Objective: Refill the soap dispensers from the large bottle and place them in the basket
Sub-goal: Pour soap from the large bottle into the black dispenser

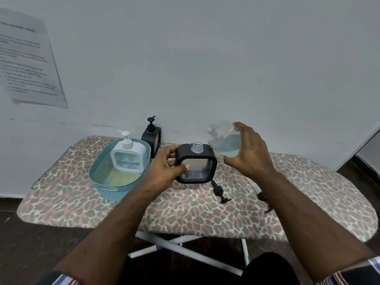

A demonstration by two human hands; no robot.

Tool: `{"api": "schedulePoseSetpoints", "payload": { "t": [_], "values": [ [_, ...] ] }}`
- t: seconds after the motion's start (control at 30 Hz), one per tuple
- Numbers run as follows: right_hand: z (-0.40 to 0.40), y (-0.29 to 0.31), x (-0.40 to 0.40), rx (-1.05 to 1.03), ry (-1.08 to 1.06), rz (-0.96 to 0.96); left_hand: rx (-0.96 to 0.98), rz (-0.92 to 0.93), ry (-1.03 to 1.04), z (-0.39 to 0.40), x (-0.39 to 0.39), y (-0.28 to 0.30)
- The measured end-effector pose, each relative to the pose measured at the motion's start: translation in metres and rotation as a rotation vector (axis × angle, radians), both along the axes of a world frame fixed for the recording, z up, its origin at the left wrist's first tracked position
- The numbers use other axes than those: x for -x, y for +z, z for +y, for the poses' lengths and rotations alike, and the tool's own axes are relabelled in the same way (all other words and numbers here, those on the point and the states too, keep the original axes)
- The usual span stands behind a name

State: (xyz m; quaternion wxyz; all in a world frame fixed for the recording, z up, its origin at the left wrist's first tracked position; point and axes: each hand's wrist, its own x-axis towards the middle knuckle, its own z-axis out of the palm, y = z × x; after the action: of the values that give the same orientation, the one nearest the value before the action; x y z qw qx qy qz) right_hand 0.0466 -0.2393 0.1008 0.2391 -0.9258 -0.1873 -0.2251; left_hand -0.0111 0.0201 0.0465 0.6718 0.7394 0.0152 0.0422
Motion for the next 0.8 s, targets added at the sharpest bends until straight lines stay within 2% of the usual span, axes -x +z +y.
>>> {"api": "schedulePoseSetpoints", "payload": {
  "t": [0.23,0.8],
  "values": [
    [0.002,0.014,0.002,0.155,0.019,-0.103,0.003,-0.017,-0.011,0.002,0.003,0.004],
    [0.000,0.027,-0.004,0.299,0.015,-0.183,-0.038,-0.026,-0.001,0.006,-0.001,0.002]
  ]
}}
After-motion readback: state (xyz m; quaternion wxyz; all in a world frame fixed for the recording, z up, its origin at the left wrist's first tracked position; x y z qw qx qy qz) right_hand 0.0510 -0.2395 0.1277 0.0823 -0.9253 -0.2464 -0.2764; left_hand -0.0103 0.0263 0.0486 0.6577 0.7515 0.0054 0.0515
